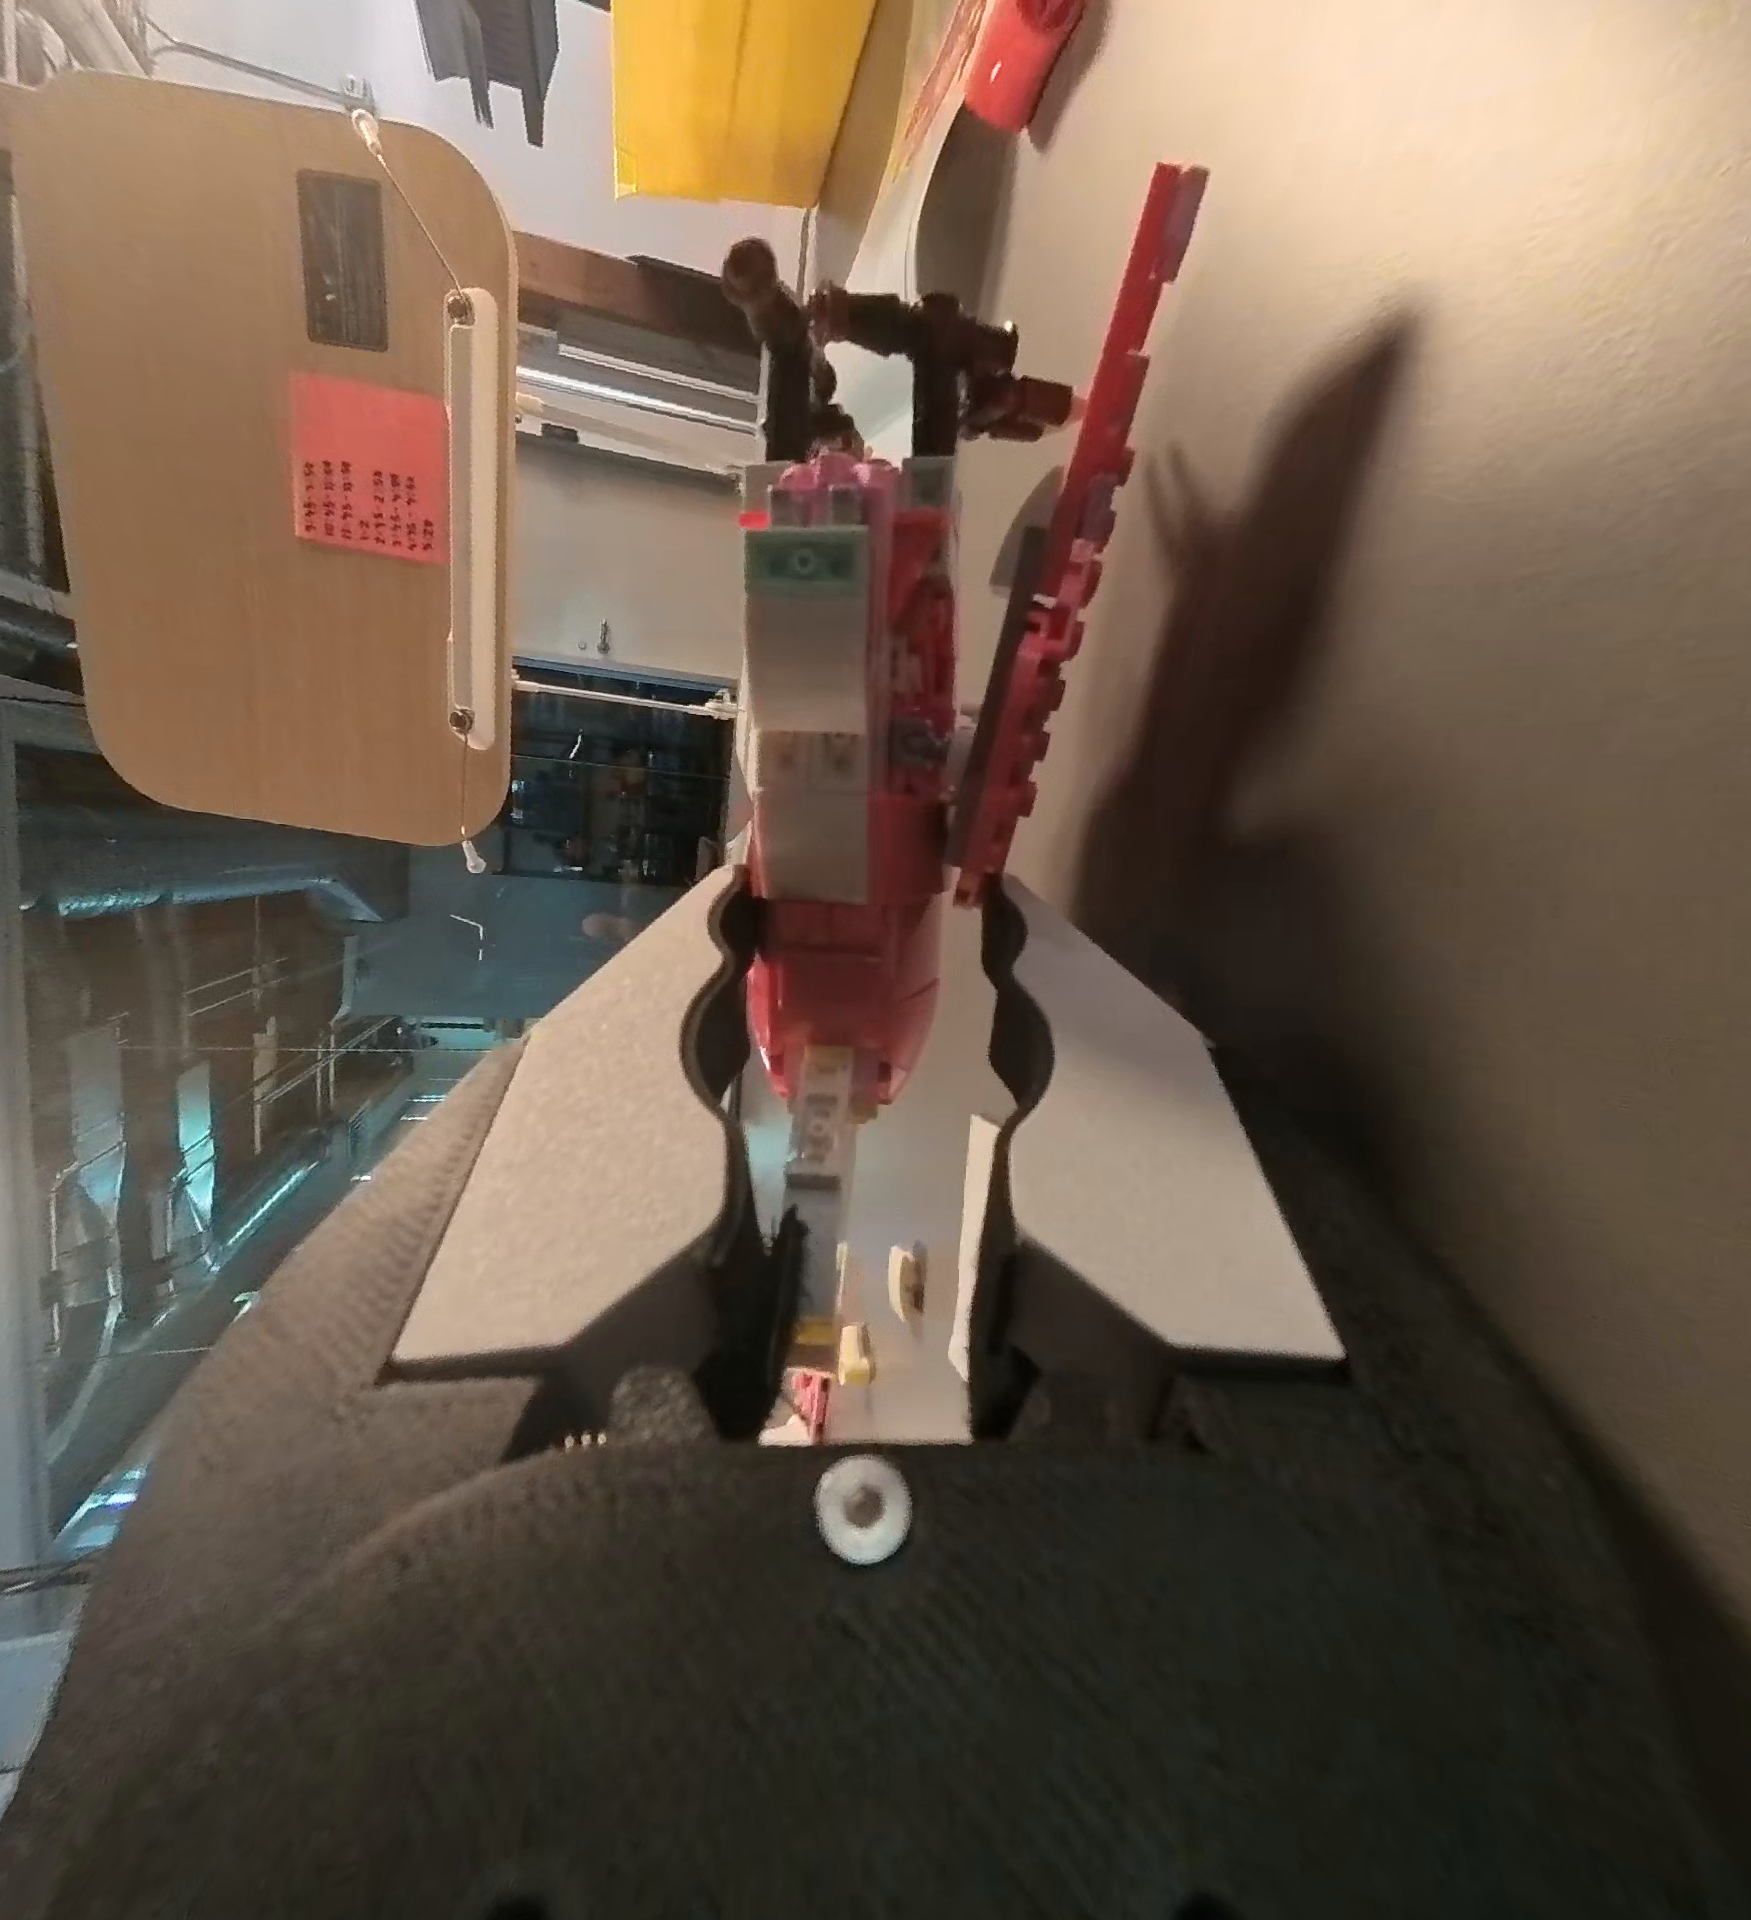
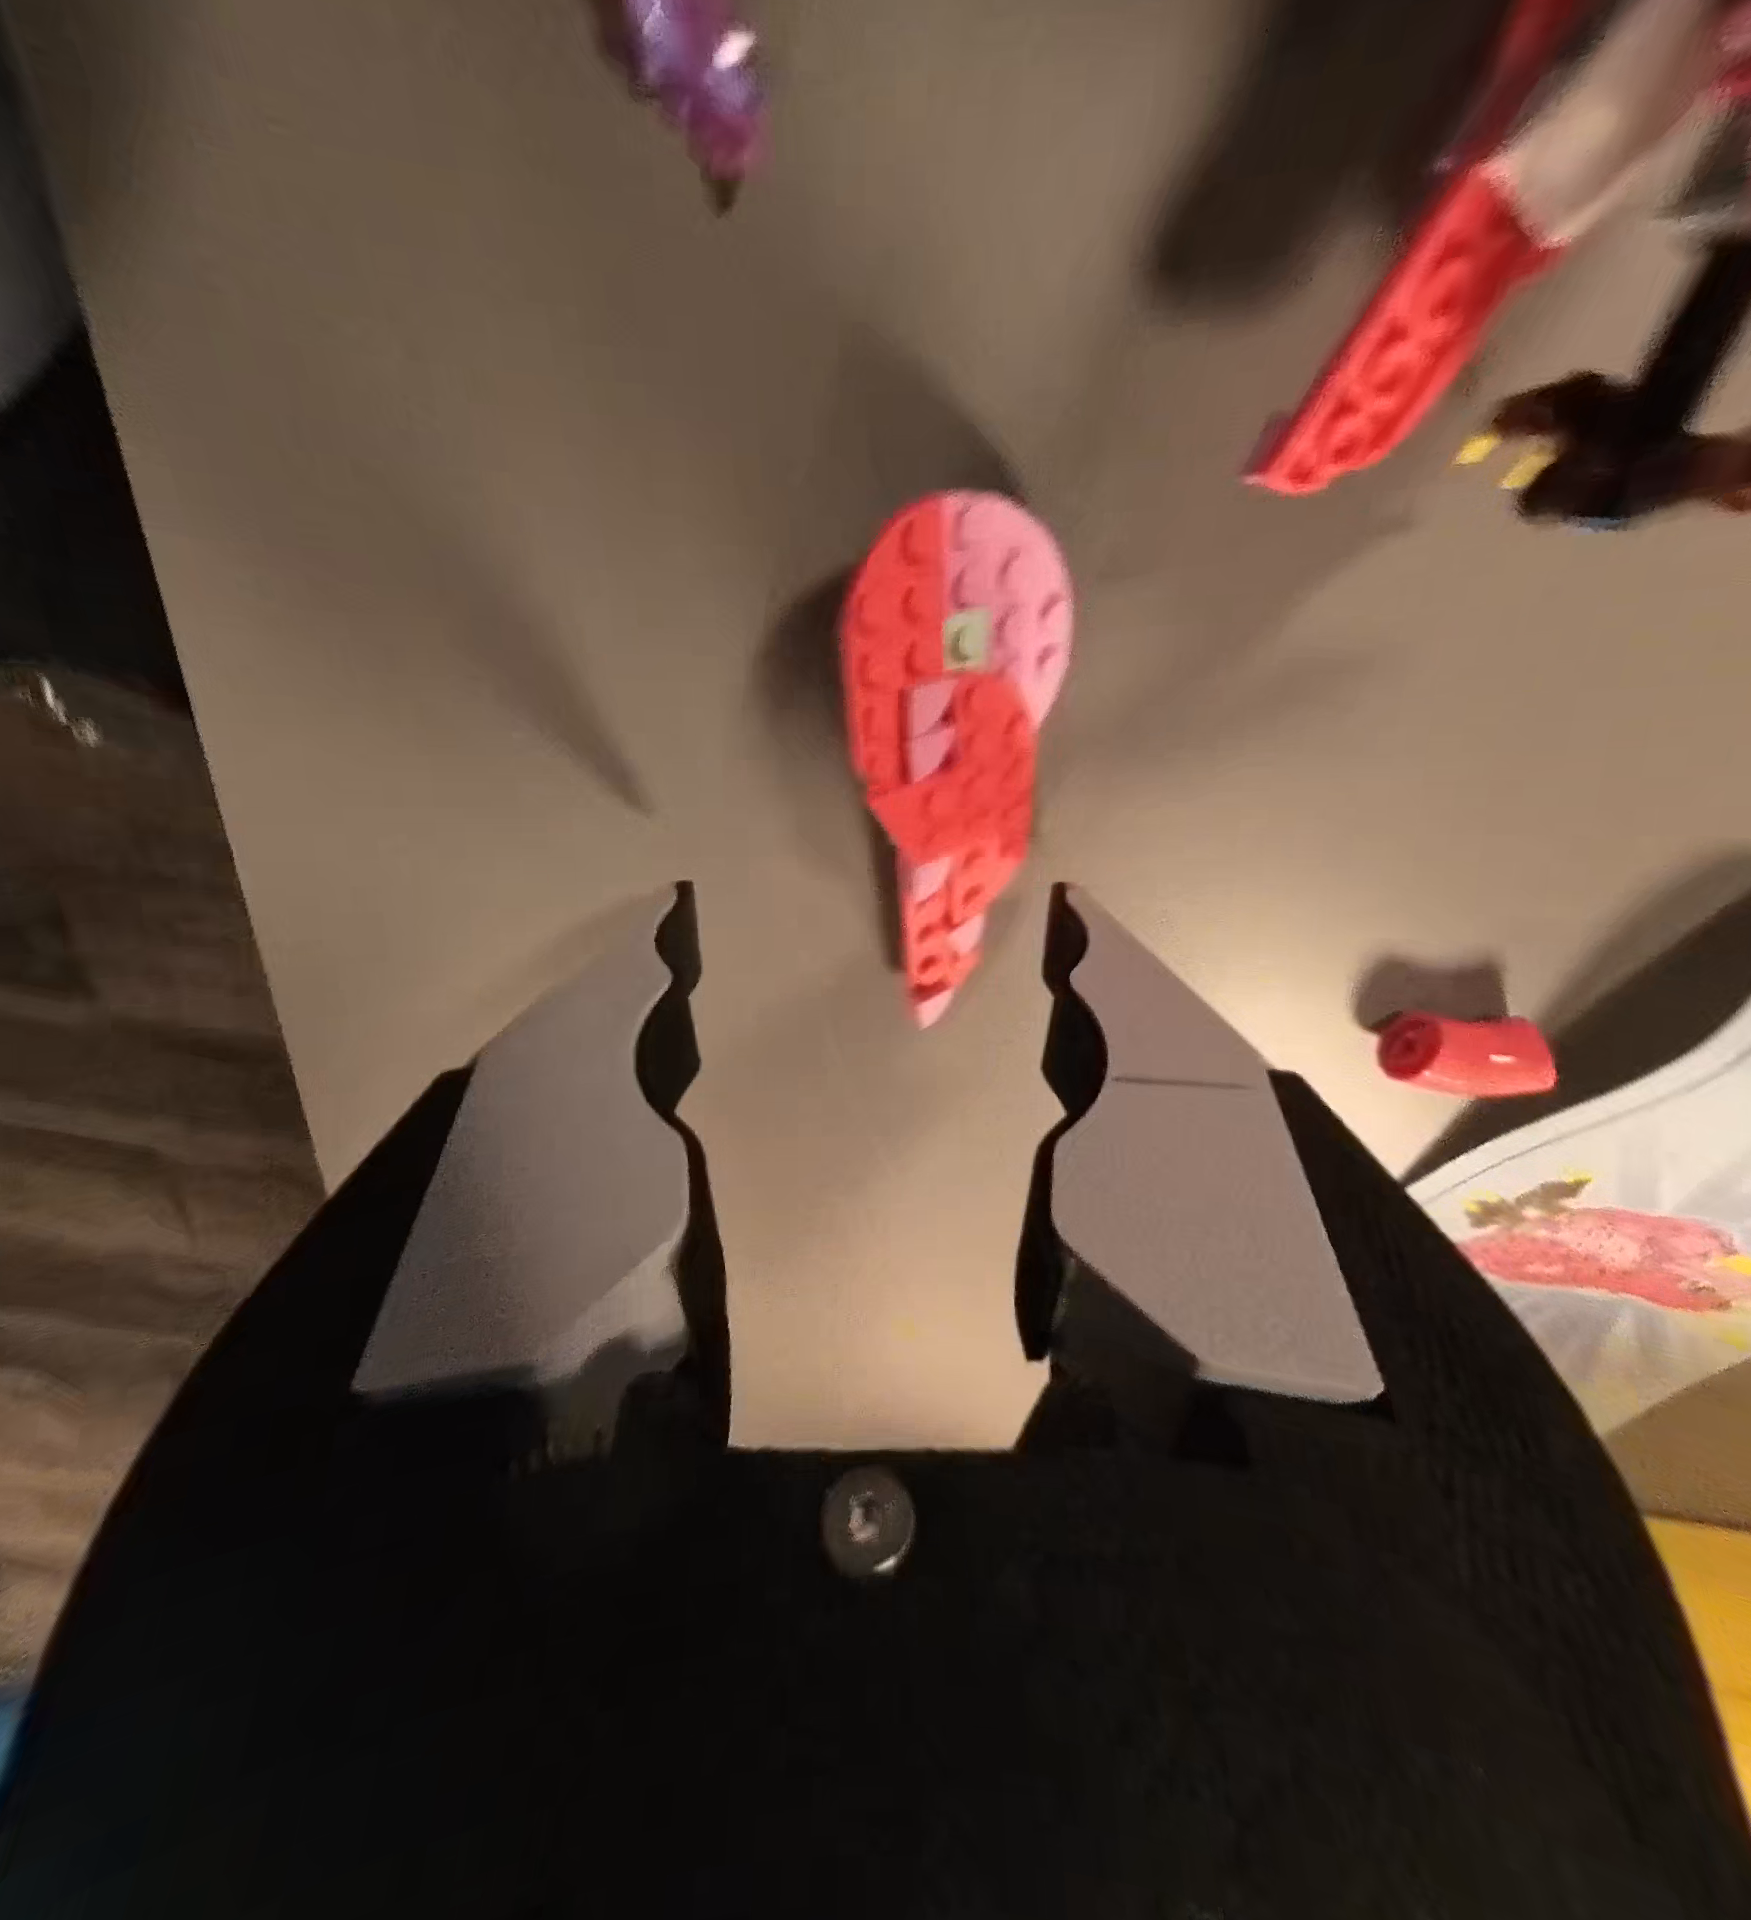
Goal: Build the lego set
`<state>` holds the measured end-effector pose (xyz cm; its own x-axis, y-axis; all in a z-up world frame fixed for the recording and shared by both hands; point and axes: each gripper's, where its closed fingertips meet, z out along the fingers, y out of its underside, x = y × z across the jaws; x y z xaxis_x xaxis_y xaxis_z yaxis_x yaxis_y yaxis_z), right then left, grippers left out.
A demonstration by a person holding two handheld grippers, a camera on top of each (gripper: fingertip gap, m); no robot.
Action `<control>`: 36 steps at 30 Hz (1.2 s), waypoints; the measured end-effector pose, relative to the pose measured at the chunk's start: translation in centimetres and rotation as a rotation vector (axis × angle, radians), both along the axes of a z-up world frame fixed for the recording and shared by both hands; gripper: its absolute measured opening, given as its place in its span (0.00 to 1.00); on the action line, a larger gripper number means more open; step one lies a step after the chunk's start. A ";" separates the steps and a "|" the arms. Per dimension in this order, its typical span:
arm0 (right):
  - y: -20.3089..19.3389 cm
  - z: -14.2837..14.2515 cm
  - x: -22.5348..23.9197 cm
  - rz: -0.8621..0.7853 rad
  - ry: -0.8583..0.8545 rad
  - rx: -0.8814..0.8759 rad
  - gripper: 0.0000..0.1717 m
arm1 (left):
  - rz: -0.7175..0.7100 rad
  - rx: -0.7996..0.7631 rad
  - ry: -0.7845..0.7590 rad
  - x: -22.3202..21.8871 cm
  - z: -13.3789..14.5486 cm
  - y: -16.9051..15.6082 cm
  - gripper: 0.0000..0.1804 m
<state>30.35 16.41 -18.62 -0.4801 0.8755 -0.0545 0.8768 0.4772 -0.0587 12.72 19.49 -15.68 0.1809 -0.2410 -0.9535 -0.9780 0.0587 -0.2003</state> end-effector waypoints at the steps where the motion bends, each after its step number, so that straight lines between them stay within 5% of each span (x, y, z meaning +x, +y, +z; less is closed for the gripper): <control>1: 0.0 0.1 -0.7 -0.044 0.048 -0.012 0.37 | -0.002 -0.003 0.000 0.1 0.0 0.0 0.24; 7: 0.2 -0.8 -1.6 -0.116 0.187 -0.041 0.31 | -0.010 -0.020 0.007 0.3 -0.4 -0.2 0.24; 9: 0.2 -0.7 -1.6 -0.155 0.228 -0.071 0.15 | -0.011 -0.028 0.010 0.4 -0.5 -0.2 0.24; 12: 0.2 -0.3 -1.6 -0.241 0.274 -0.107 0.13 | -0.015 -0.036 0.011 0.6 -0.6 -0.3 0.24; 20: 3.2 7.3 -6.5 -0.538 0.598 0.011 0.13 | -0.039 -0.060 0.001 1.7 -0.9 -0.5 0.24; 27: 3.2 5.8 -9.6 -0.441 0.456 0.161 0.13 | -0.070 -0.035 0.036 2.4 -0.8 -0.8 0.24; 36: 2.9 4.8 -10.3 -0.453 0.319 0.081 0.13 | -0.084 -0.008 0.063 2.5 -0.6 -0.7 0.24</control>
<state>20.02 19.35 -13.86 -0.0370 0.9935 0.1077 0.9399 0.0712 -0.3338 15.21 18.78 -16.30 0.0992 -0.2609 -0.9603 -0.9804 0.1396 -0.1392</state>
